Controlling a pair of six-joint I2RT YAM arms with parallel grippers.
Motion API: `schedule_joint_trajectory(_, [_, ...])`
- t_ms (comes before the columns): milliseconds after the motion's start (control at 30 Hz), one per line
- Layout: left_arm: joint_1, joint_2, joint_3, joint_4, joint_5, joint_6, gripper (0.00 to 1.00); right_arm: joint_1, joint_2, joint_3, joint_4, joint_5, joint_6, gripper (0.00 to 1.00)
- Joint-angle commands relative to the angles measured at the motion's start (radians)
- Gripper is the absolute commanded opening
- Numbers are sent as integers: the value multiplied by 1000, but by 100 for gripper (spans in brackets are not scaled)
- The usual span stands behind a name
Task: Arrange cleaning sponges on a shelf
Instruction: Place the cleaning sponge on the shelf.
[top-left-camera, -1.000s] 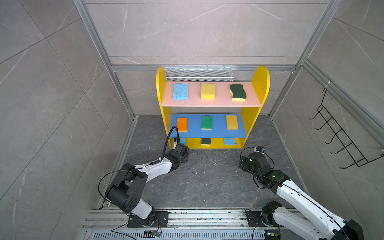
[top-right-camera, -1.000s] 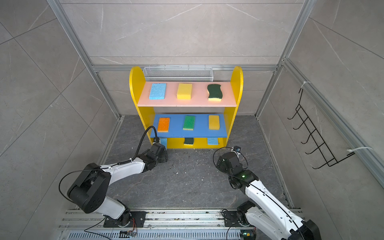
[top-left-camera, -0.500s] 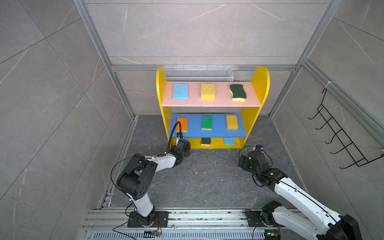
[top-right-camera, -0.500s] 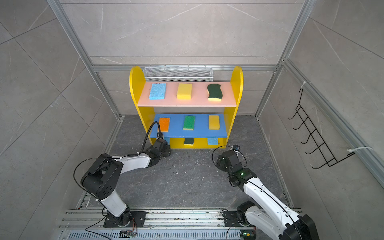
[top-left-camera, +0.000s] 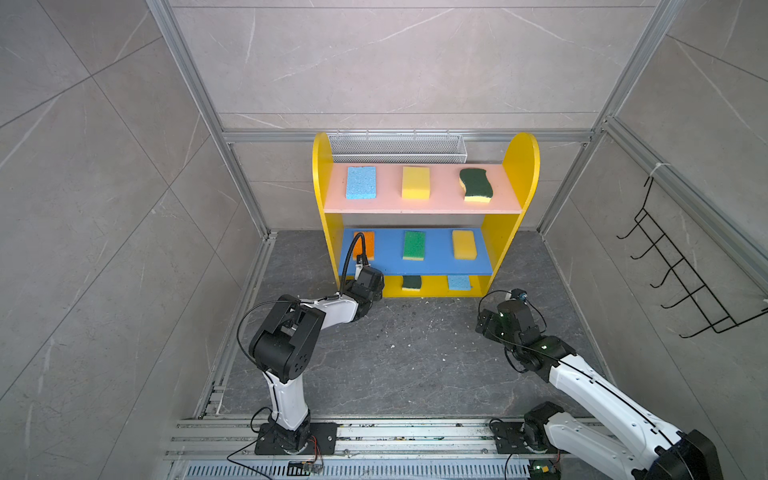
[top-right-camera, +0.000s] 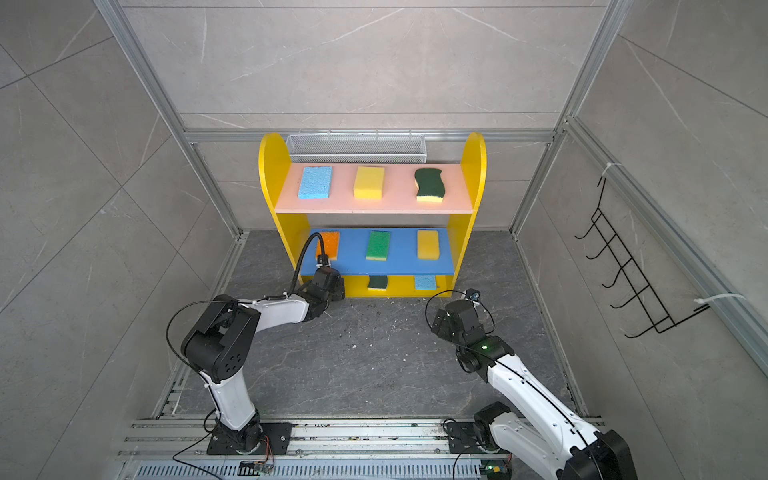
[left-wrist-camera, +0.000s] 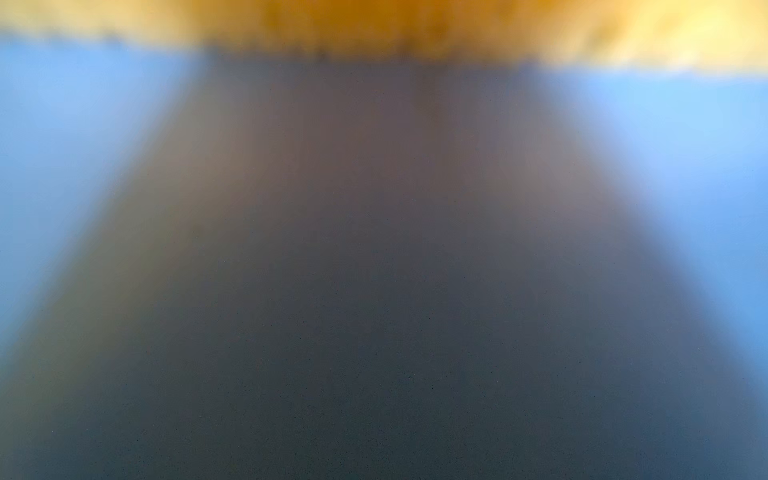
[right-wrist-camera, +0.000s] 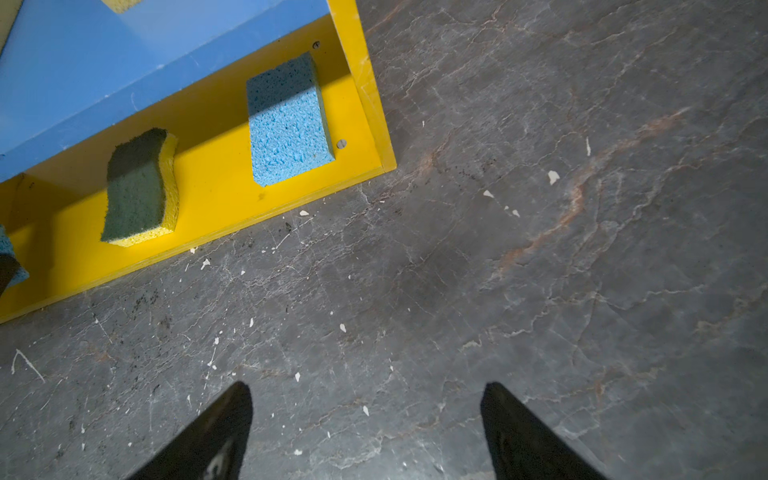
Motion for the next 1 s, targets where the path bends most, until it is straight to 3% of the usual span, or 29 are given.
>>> schedule_joint_trajectory(0, [4, 25, 37, -24, -22, 14, 74, -6, -2, 15, 8, -8, -14, 89])
schedule_joint_trajectory(667, [11, 42, 66, -143, -82, -30, 88, -16, -42, 0, -19, -22, 0, 88])
schedule_joint_trajectory(967, [-14, -113, -105, -52, -65, -21, 86, -16, -51, -5, -20, -42, 2, 87])
